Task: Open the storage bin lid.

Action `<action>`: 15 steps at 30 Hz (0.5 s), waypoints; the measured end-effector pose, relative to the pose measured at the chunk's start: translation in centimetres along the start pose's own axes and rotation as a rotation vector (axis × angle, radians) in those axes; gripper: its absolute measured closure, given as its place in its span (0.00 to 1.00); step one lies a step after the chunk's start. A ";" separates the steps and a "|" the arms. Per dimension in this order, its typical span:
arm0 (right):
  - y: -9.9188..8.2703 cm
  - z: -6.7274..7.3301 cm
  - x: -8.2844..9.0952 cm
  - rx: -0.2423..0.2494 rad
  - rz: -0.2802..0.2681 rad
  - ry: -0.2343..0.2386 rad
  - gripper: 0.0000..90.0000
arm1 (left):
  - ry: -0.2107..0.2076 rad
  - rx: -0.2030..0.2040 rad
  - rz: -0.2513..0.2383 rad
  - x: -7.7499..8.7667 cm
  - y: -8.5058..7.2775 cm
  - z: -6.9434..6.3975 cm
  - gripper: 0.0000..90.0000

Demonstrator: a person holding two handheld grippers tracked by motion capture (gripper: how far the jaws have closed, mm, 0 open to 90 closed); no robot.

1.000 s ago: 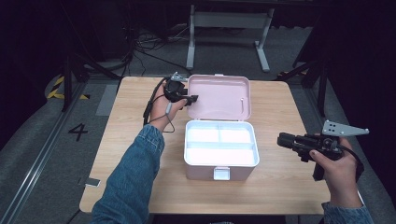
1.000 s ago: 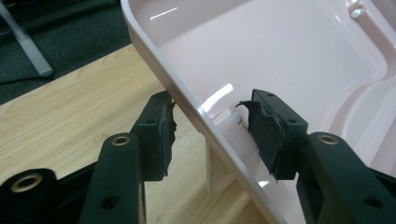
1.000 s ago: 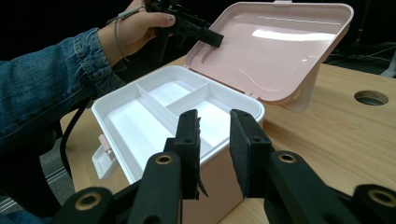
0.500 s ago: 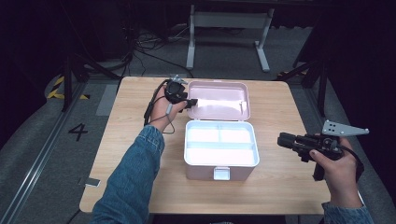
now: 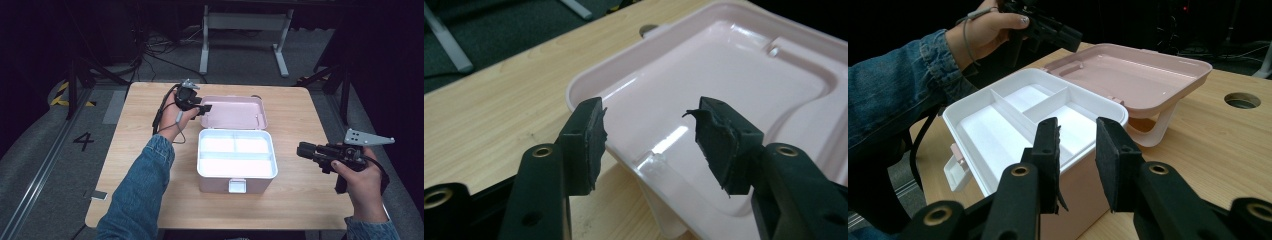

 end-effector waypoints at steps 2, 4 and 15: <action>0.0 -0.1 -0.1 0.001 -0.001 -0.002 0.79 | -0.008 -0.017 -0.028 1.0 0.9 -0.4 0.50; 0.0 -0.1 -0.1 -0.001 -0.001 -0.004 0.78 | -0.011 -0.026 -0.041 1.6 1.3 -0.7 0.48; 0.2 -0.7 -0.7 0.011 0.001 -0.019 0.73 | -0.026 -0.101 -0.100 9.0 2.6 -2.6 0.46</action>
Point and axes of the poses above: each handheld gripper's, and its own axes: x roughly backward along the jaws, y roughly out of its top, z roughly to its left, the point moved 9 cm from there along -x, roughly forward along the jaws, and after that the axes turned 13 degrees about -z, right-handed, at the moved point
